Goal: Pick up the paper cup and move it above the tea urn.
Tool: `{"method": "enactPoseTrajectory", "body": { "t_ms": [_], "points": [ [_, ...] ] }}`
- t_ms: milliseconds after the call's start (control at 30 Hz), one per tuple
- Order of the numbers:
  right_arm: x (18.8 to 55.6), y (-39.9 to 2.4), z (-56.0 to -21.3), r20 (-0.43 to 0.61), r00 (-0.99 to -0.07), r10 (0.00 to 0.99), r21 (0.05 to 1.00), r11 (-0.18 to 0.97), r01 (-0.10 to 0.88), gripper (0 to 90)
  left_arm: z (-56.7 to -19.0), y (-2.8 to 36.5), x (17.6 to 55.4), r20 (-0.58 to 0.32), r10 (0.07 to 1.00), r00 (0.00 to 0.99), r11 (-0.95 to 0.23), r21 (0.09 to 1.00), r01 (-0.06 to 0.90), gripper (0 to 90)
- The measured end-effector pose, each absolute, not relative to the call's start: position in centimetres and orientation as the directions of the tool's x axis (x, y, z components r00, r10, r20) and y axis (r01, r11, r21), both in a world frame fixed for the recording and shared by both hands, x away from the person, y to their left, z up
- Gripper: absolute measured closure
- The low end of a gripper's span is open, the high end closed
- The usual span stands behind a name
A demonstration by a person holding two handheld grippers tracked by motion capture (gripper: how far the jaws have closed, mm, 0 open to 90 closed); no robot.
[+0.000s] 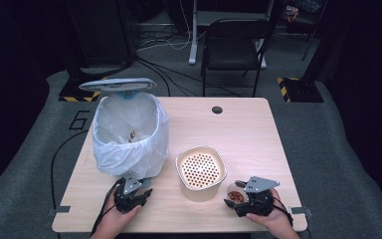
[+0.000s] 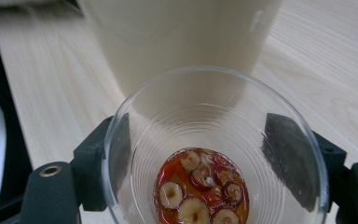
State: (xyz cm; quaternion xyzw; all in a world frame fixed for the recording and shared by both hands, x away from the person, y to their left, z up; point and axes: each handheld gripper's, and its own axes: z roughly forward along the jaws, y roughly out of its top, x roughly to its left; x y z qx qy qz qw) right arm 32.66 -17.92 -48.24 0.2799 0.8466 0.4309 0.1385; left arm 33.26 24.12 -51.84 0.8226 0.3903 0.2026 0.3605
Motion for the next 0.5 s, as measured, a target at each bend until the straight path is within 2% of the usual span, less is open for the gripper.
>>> {"method": "enactPoseTrajectory", "body": {
  "t_ms": [233, 500],
  "points": [
    [34.1, -19.1, -48.2, -0.011, -0.75, 0.661, 0.806, 0.45, 0.385, 23.5, -52.0, 24.0, 33.3, 0.055, 0.792, 0.608, -0.427, 0.761, 0.488, 51.0],
    [35.9, -20.4, -48.3, 0.014, -0.674, 0.739, 0.812, 0.384, 0.439, 22.9, -51.9, 24.1, 33.3, 0.05, 0.788, 0.614, -0.434, 0.752, 0.496, 50.9]
  ]
}}
